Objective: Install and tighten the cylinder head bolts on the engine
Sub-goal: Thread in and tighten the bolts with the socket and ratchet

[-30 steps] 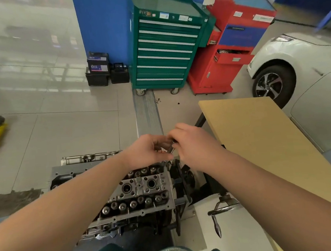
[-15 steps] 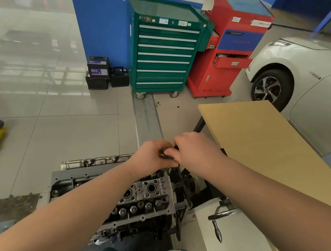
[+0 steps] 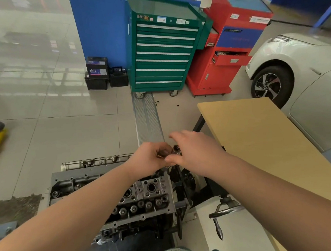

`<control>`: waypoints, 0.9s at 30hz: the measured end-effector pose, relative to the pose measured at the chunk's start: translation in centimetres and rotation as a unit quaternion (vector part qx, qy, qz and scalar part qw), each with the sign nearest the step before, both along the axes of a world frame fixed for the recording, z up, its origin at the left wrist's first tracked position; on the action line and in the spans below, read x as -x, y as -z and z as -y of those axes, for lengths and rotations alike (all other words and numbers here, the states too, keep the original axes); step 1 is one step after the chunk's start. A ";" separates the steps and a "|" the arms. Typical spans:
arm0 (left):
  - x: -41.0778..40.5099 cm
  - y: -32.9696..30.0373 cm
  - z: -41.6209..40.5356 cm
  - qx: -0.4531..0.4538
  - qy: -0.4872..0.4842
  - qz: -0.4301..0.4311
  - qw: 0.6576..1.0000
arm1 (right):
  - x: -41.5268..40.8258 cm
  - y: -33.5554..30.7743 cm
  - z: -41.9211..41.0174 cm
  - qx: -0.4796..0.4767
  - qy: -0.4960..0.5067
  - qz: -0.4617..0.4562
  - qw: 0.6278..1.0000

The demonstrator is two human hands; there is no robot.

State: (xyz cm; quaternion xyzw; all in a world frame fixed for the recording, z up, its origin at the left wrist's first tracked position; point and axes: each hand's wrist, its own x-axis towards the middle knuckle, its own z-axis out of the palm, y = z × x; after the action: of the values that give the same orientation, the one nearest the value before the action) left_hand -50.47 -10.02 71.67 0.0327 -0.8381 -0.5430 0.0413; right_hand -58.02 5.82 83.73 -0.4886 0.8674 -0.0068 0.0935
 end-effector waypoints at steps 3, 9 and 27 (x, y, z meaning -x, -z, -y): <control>-0.4 -0.1 0.3 0.001 0.031 0.016 0.999 | -0.1 0.0 -0.3 -0.016 -0.024 0.011 1.000; -0.2 -0.4 -0.7 0.032 -0.051 -0.006 0.998 | -0.2 1.1 0.0 -0.002 -0.001 -0.049 0.999; 0.1 -0.5 -0.9 0.012 -0.005 -0.030 0.999 | 0.3 1.4 0.3 -0.018 0.015 -0.113 0.993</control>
State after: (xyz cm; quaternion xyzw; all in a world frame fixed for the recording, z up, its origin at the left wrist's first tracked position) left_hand -50.58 -9.14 72.20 0.0205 -0.8427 -0.5335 0.0696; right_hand -58.32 5.55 82.29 -0.4714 0.8797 0.0623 0.0037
